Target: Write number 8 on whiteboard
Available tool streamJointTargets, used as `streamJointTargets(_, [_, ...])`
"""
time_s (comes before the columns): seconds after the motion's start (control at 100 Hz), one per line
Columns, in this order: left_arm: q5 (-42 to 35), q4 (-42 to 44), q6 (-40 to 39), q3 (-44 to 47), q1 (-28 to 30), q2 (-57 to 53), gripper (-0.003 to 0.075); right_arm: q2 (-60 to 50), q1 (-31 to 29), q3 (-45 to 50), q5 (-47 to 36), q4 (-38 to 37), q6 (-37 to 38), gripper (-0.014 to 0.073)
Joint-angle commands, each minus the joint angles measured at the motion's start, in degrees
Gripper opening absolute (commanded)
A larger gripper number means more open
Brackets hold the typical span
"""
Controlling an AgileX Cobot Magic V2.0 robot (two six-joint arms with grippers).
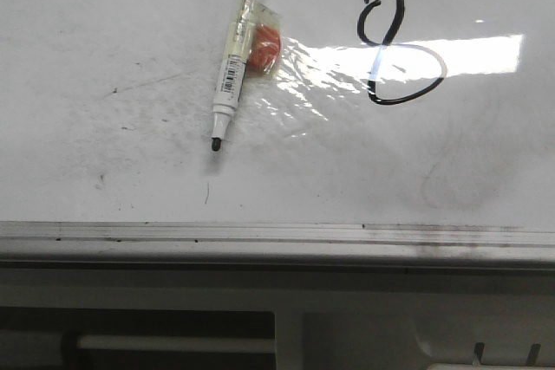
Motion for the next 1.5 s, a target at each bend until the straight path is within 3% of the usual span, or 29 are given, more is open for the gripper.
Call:
streamJointTargets(0.0, [-0.68,9.36,-12.77,0.96,2.99,-0.79,-0.0020,-0.65,-0.32,-1.24,-4.84,-0.81,0.20,-0.0064])
streamJointTargets(0.08, [0.00,9.88,-12.77,3.46,4.77,-2.25,-0.0020,-0.65,-0.32,-1.24,-4.84,-0.81,0.20,-0.0064])
streamJointTargets(0.25, [15.59,10.67,-12.56,3.30,6.92,-6.52,-0.0020,-0.65,-0.32,-1.24,-4.84,-0.81,0.20,-0.0064])
streamJointTargets(1.2, [16.22,10.40,-12.56,3.30,7.67,-8.62,-0.0020,-0.65,-0.66,-0.62,-4.56,-2.20,0.20,-0.0064])
streamJointTargets(1.3, [16.22,10.40,-12.56,3.30,7.67,-8.62,-0.0020,-0.65,-5.49,2.18,-6.64,-2.43,6.49,-0.0064])
streamJointTargets(1.49, [16.22,10.40,-12.56,3.30,7.67,-8.62,-0.0020,-0.65,-25.46,12.19,-15.62,1.23,10.88,-0.0064])
